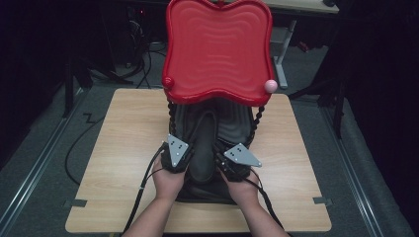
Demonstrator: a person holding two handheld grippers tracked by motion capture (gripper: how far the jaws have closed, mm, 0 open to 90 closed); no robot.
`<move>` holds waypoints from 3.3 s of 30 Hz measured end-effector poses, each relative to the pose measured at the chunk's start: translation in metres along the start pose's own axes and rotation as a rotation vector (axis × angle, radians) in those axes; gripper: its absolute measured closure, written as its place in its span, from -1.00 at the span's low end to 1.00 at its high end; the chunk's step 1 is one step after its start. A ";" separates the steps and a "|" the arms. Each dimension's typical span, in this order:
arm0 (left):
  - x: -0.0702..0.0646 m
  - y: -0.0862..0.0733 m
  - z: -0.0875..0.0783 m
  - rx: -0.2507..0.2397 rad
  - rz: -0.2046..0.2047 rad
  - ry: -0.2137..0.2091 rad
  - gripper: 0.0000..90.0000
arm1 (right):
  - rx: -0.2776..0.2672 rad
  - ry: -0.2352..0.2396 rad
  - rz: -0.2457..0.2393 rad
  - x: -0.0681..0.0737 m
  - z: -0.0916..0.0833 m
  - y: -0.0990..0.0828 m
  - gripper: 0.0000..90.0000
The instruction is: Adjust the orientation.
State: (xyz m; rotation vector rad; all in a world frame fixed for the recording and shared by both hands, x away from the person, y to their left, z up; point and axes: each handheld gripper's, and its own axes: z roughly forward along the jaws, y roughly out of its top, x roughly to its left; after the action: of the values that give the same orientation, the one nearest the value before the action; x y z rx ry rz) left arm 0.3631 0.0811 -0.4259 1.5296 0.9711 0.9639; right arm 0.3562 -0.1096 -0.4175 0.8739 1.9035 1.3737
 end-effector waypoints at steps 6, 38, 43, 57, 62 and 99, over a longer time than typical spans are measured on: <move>-0.006 0.002 0.007 -0.006 0.022 -0.014 0.40 | -0.003 -0.107 0.065 -0.002 0.013 -0.004 0.91; -0.008 -0.003 -0.015 0.007 0.058 0.001 0.69 | -0.041 -0.086 0.077 -0.014 0.017 0.013 0.64; -0.007 -0.004 -0.015 0.001 0.051 0.001 0.69 | -0.039 -0.027 0.025 -0.001 -0.033 -0.015 0.99; 0.002 -0.001 -0.008 -0.025 0.028 0.004 0.69 | 0.127 0.015 -0.070 0.032 -0.018 -0.053 0.99; 0.008 0.006 0.001 -0.027 0.017 0.005 0.63 | 0.128 0.002 -0.065 0.032 -0.008 -0.044 0.99; 0.035 -0.065 -0.101 -0.007 0.079 -0.027 0.35 | 0.069 -0.099 -0.016 0.031 0.043 -0.011 0.99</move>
State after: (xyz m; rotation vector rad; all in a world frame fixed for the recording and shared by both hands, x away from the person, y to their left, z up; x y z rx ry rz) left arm 0.2745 0.1565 -0.4722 1.5812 0.8930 0.9984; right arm 0.3705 -0.0643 -0.4421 0.9401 1.8874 1.2386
